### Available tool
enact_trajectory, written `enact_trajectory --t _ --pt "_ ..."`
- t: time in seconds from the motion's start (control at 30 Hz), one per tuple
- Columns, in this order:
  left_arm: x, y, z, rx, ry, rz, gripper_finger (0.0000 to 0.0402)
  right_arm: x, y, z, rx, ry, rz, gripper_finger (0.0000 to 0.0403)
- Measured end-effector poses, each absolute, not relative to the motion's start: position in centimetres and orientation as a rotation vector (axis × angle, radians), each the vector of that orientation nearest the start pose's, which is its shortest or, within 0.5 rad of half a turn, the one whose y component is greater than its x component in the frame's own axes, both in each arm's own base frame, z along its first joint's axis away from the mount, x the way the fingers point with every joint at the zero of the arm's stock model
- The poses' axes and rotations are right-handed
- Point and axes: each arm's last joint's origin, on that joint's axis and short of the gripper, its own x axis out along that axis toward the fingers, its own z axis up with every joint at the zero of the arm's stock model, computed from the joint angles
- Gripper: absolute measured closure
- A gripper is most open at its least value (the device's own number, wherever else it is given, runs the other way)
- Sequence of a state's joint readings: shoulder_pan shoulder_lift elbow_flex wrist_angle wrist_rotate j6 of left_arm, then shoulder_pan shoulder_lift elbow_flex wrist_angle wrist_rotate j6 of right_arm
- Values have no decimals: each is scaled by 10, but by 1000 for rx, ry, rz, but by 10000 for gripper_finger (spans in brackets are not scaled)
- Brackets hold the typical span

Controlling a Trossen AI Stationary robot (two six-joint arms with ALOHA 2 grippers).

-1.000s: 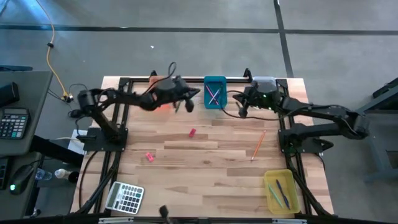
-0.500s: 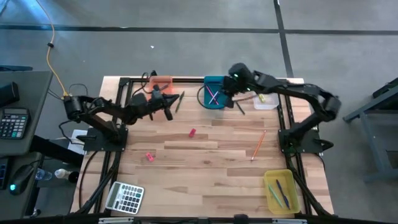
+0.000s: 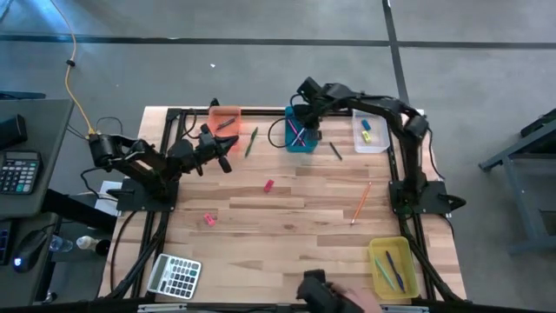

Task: Sort crayons/erasers/pens/pencils in bins
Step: Put the purple pen into the yellow transparent bin from the blue bin

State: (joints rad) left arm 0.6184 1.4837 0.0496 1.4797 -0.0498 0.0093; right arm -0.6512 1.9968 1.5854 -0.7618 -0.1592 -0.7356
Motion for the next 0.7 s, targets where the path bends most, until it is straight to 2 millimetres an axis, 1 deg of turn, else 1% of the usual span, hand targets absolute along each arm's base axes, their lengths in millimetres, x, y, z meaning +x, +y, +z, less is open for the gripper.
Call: enact_trajectory --t 0.13,0.2,0.33,0.43,0.53,0.7 --pt "150 110 138 38 -53 673 401 341 -264 196 -176 1223 33 294" --pt "150 110 138 38 -52 674 401 345 -270 191 -167 1246 49 272" --pt "150 110 137 36 -47 673 401 352 -277 181 -169 1298 100 240" --pt "150 110 136 34 -41 673 401 355 -281 168 -177 1365 124 229" --pt "150 109 136 32 -37 673 401 358 -285 160 -191 1395 126 227" --pt "150 109 135 28 -31 662 401 356 -289 157 -199 1400 135 226"
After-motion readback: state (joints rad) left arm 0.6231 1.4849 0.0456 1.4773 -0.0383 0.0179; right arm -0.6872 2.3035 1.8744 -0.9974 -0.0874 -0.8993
